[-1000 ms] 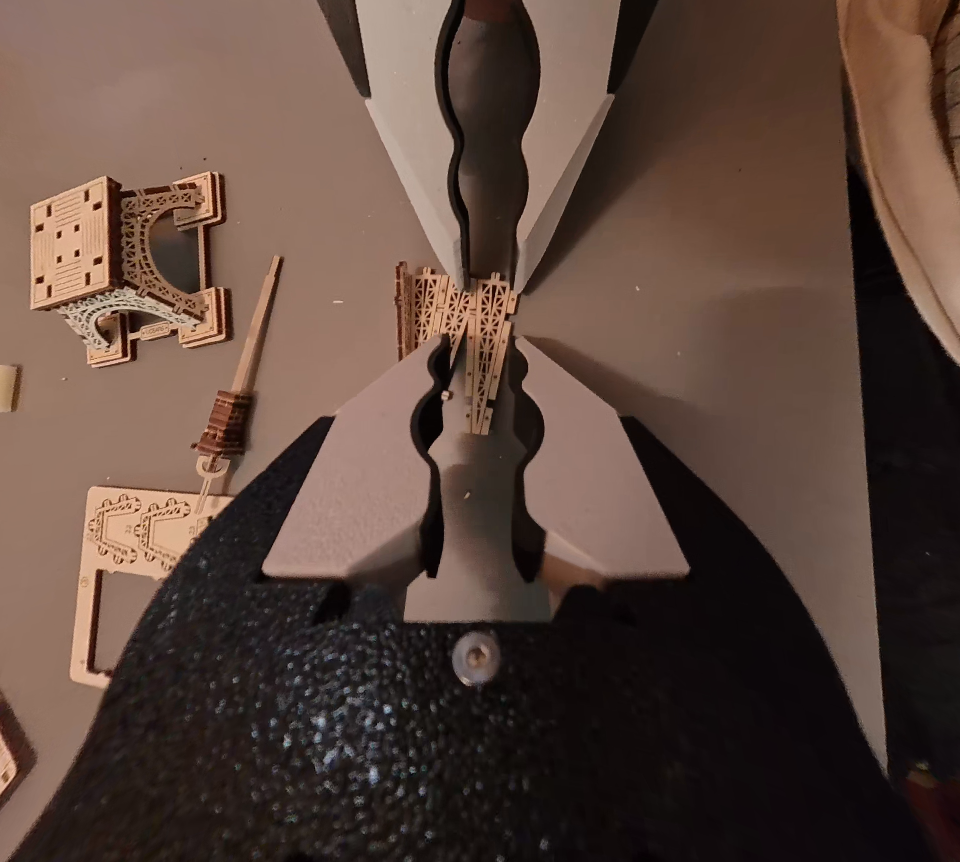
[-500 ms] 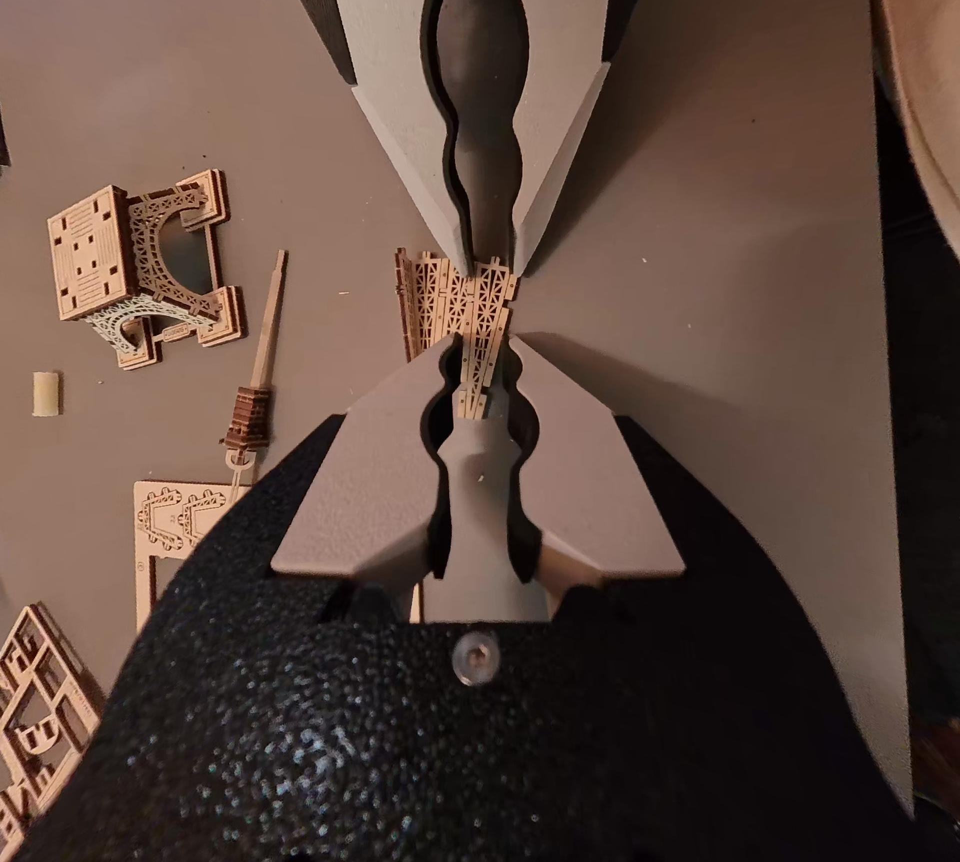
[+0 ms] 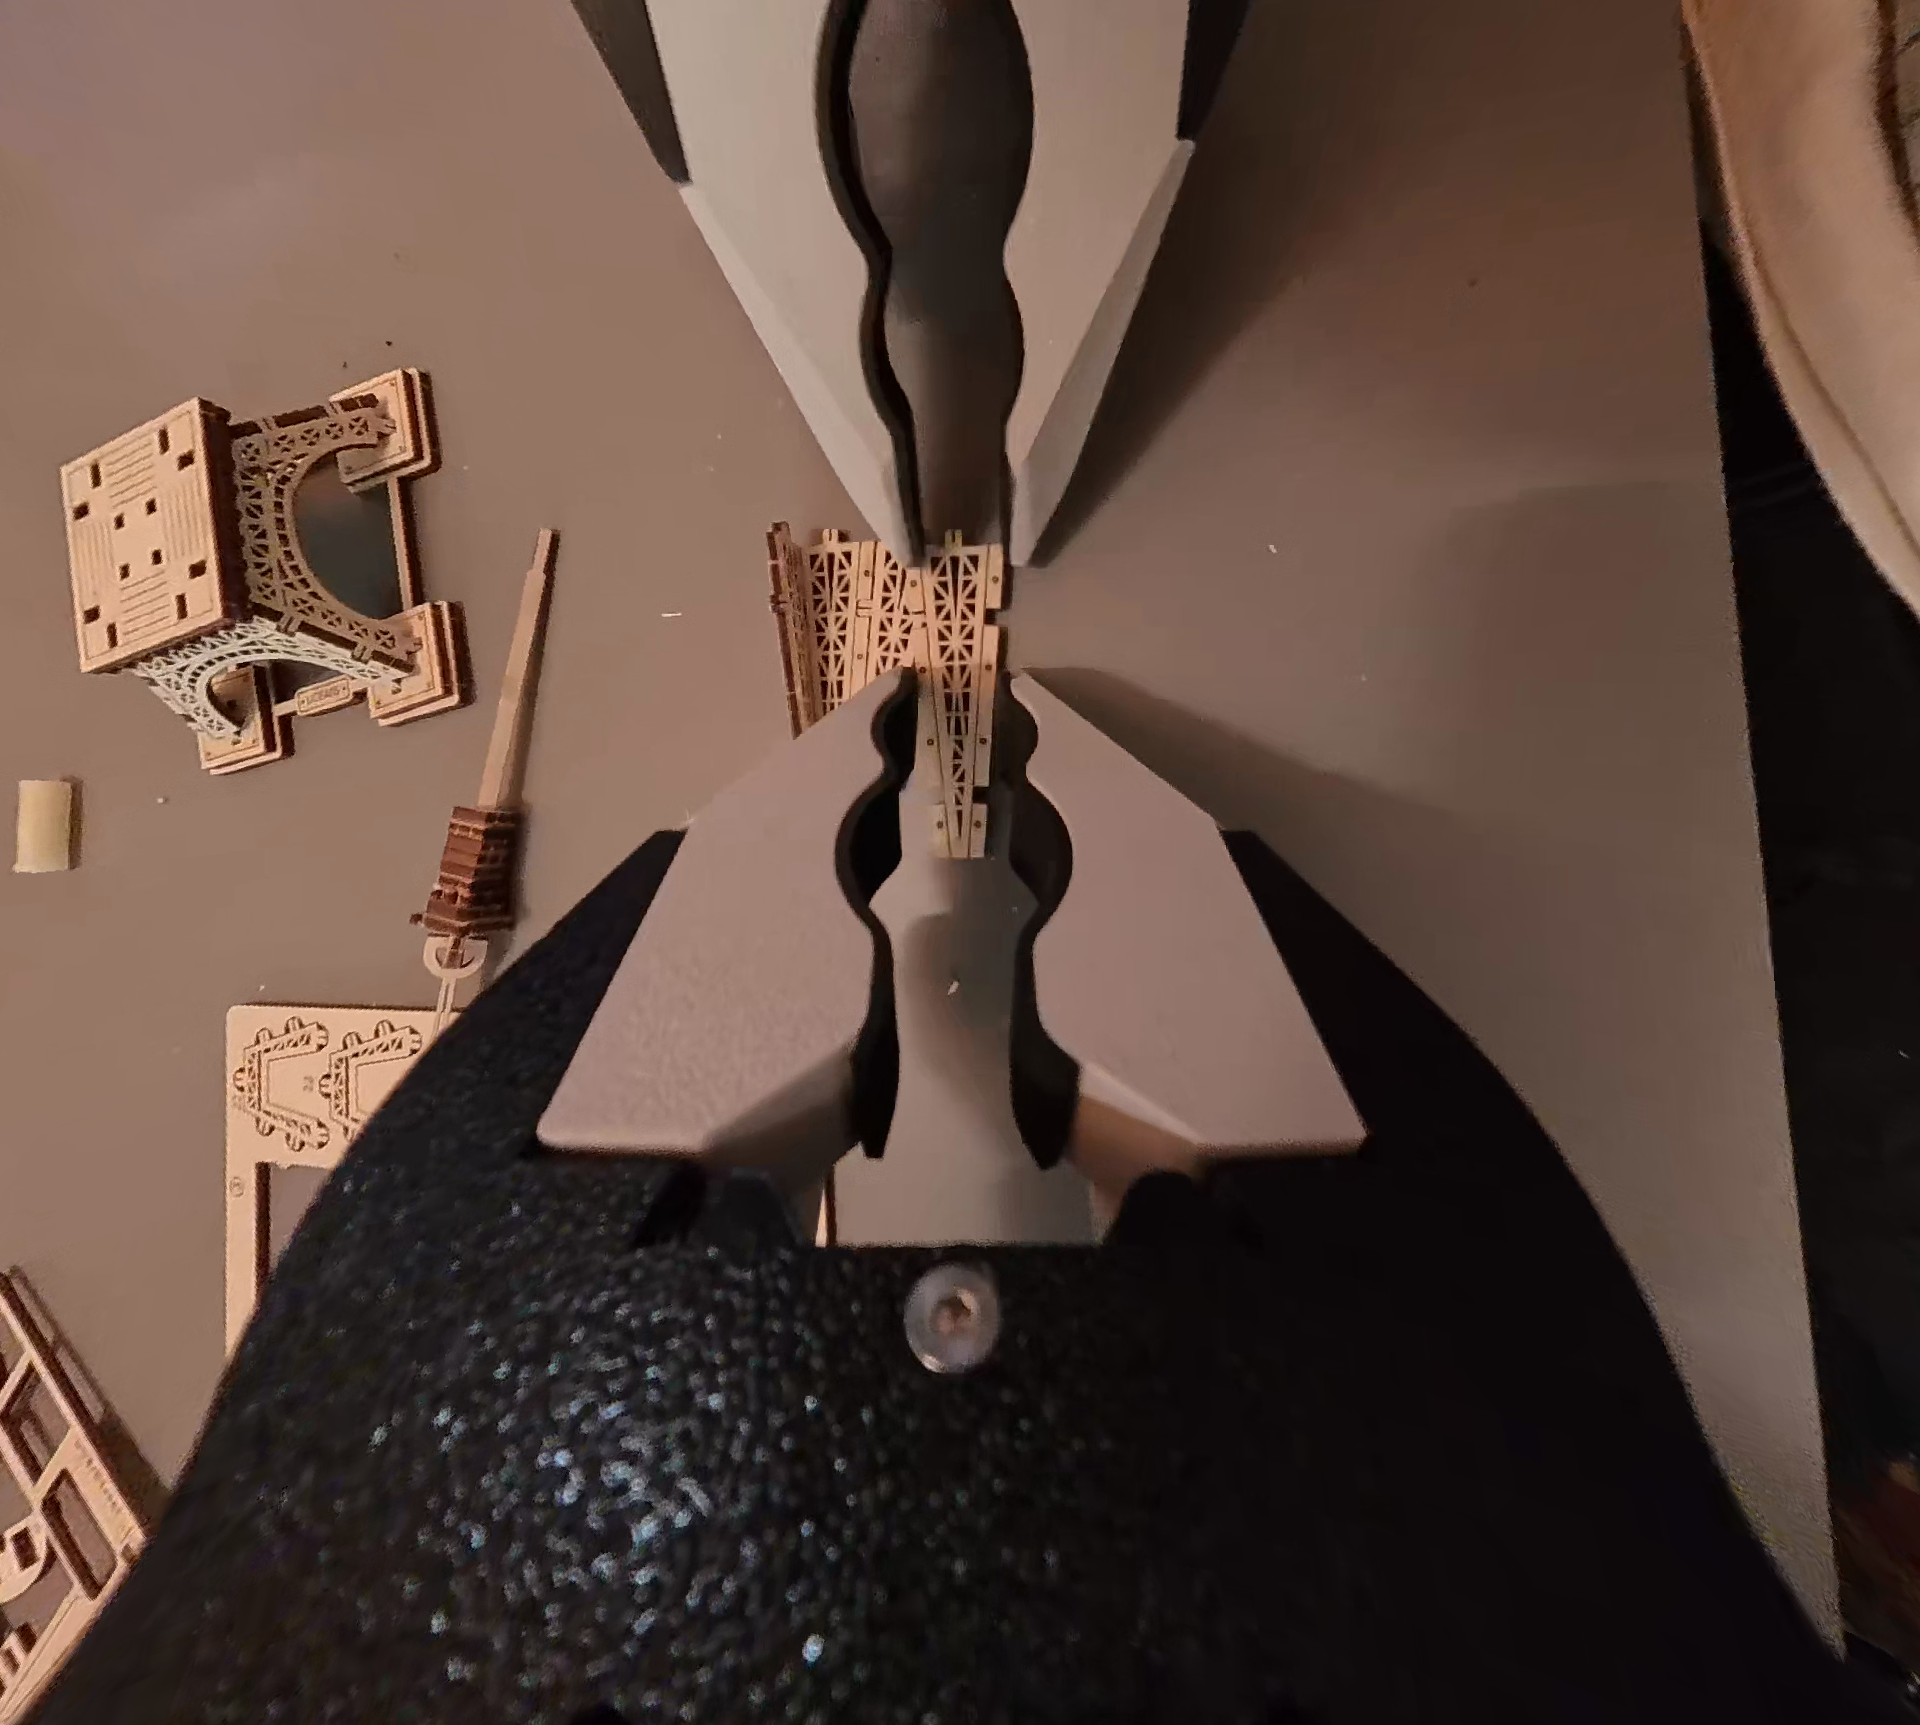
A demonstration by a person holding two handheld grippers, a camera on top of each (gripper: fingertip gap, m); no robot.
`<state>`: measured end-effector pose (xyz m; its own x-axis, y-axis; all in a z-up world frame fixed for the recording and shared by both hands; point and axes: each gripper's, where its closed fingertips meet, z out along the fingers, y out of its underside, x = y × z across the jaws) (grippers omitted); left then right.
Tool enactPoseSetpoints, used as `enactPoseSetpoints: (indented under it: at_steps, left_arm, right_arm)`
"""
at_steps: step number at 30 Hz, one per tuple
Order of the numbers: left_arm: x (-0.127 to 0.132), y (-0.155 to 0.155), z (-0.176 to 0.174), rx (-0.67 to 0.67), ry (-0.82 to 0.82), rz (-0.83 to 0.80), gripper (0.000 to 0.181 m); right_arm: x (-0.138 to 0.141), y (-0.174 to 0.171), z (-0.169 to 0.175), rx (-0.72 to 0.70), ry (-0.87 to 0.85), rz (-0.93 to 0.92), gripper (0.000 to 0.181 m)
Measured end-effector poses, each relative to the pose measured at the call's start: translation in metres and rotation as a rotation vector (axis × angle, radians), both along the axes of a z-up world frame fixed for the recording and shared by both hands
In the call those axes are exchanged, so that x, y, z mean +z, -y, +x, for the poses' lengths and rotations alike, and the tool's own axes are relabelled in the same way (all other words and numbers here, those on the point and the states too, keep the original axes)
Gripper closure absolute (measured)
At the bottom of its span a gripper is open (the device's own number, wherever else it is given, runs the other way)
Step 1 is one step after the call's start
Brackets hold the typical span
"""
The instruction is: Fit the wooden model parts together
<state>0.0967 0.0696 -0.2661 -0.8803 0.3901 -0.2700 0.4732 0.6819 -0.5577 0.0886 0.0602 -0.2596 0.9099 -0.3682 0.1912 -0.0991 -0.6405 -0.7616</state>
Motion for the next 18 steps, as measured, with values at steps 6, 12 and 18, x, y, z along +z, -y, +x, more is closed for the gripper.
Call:
enactPoseSetpoints:
  at_steps: [6,12,18]
  left_arm:
    - [0.0002,-0.0004,0.0004,-0.038,0.004,-0.002,0.168]
    - [0.0005,0.0001,0.0002,-0.13,0.031,0.024,0.169]
    - [0.0004,0.0006,-0.0003,-0.181,0.039,0.054,0.169]
  right_arm:
    - [0.0005,0.0015,0.0001,0.0,-0.008,0.005,0.167]
    - [0.0006,-0.001,-0.0007,0.006,-0.011,0.009,0.164]
    - [0.0009,0.0008,0.0003,-0.001,-0.012,0.011,0.164]
